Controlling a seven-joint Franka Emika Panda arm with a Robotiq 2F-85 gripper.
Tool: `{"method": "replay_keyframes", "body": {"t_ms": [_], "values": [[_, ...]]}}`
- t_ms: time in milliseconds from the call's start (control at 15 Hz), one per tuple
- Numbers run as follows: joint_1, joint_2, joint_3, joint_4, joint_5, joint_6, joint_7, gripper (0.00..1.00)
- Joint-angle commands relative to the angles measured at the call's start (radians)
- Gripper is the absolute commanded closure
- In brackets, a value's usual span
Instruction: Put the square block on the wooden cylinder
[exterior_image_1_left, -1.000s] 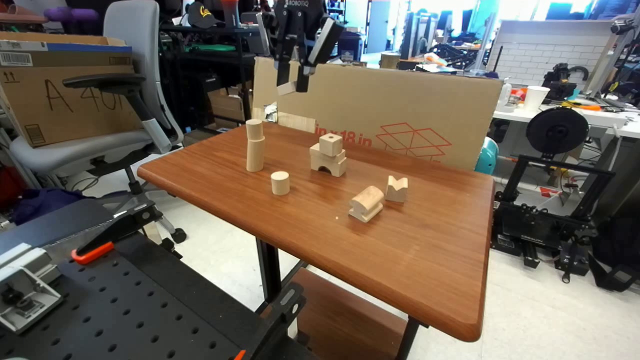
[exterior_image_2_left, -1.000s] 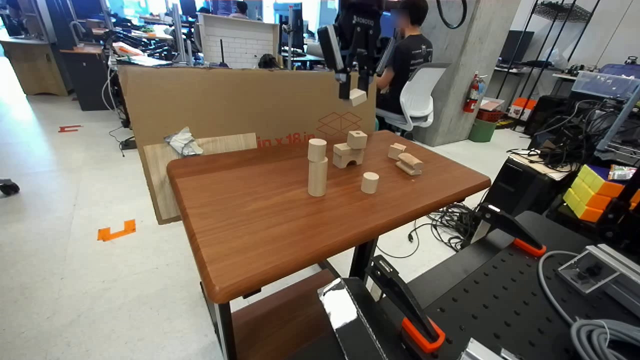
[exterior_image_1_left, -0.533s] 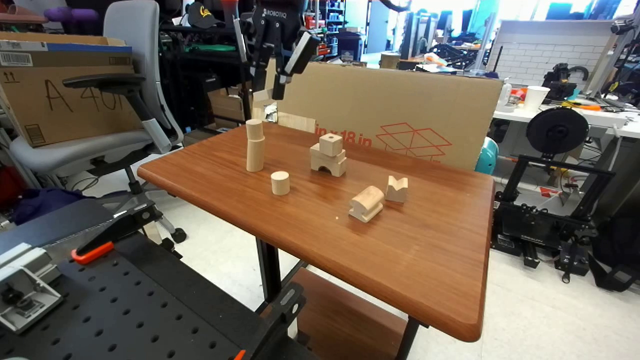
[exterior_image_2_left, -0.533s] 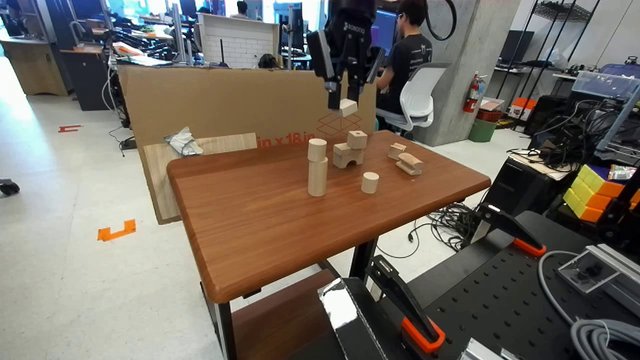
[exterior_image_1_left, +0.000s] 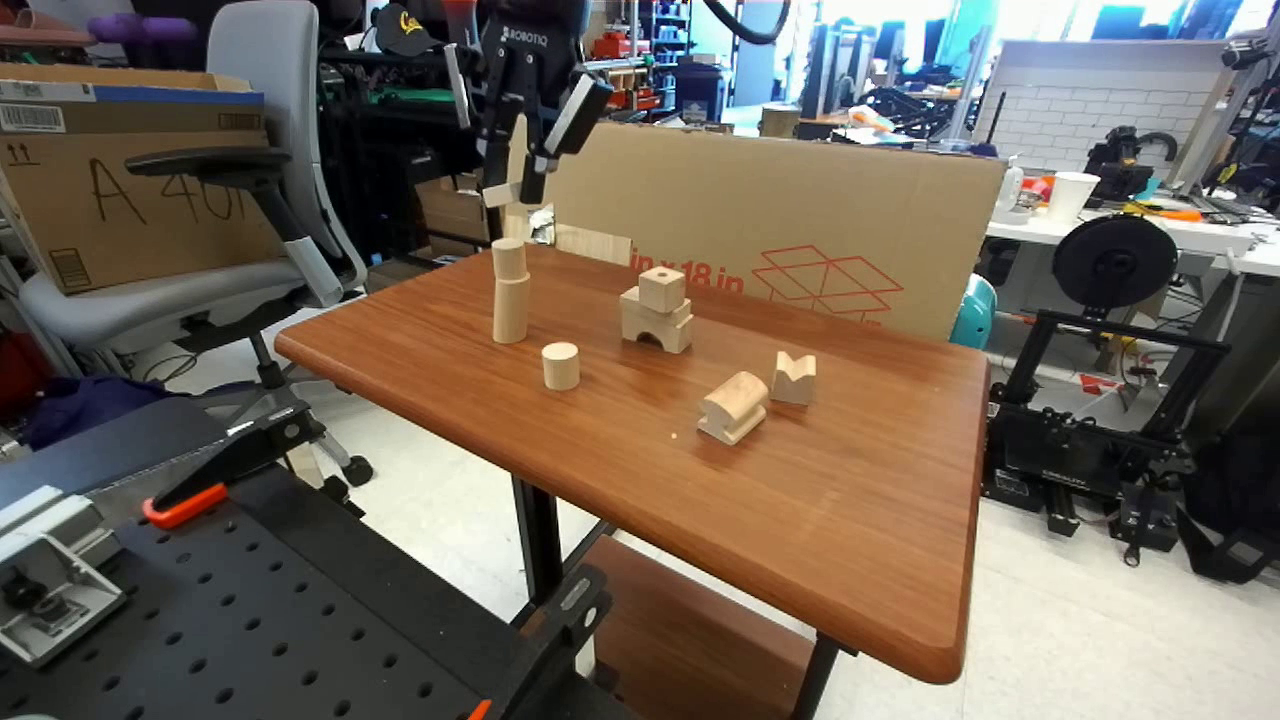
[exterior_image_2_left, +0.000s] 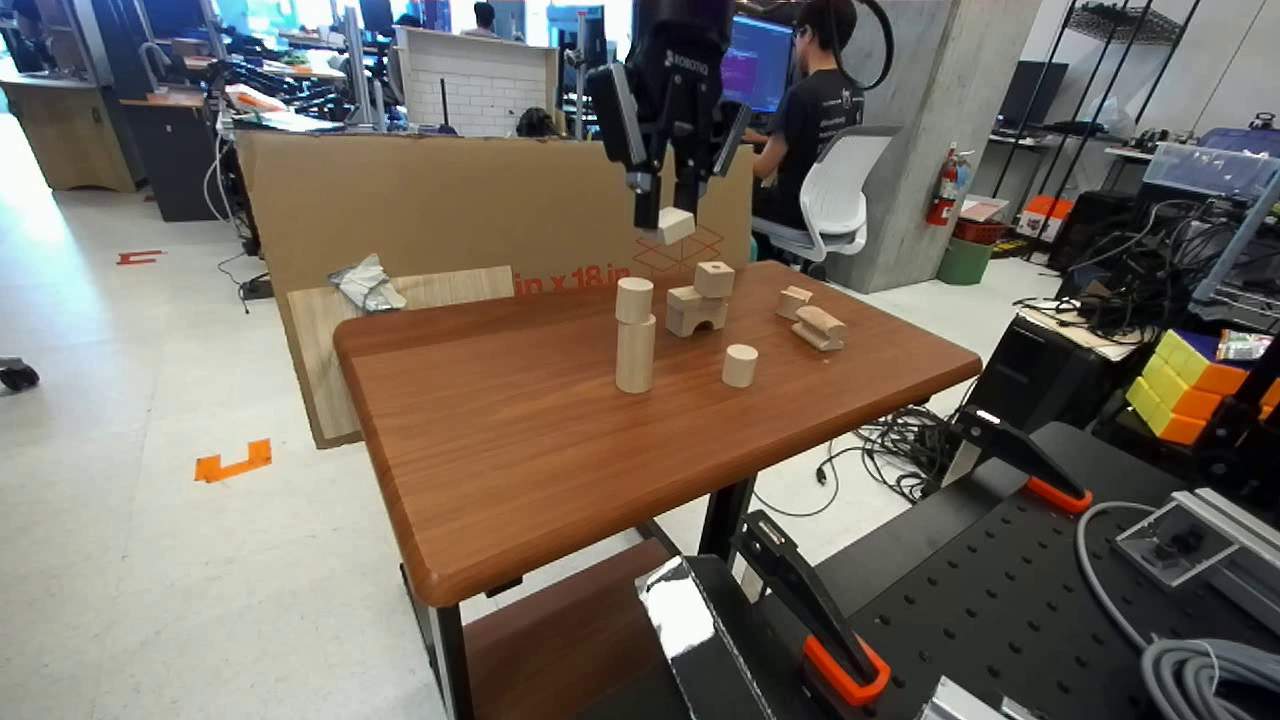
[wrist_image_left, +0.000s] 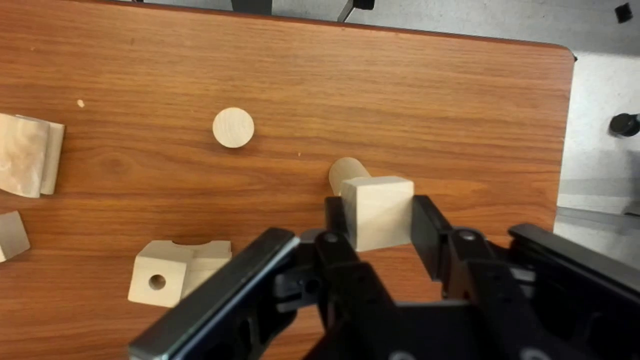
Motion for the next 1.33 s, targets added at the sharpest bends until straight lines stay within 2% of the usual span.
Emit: {"method": "replay_keyframes", "body": {"t_ms": [0, 1267], "values": [[0.008, 0.033, 0.002, 0.033, 0.013, -0.027, -0.013, 0.88], [0.045, 0.123, 0.002, 0.117, -0.015, -0.03, -0.001, 0.88]]}}
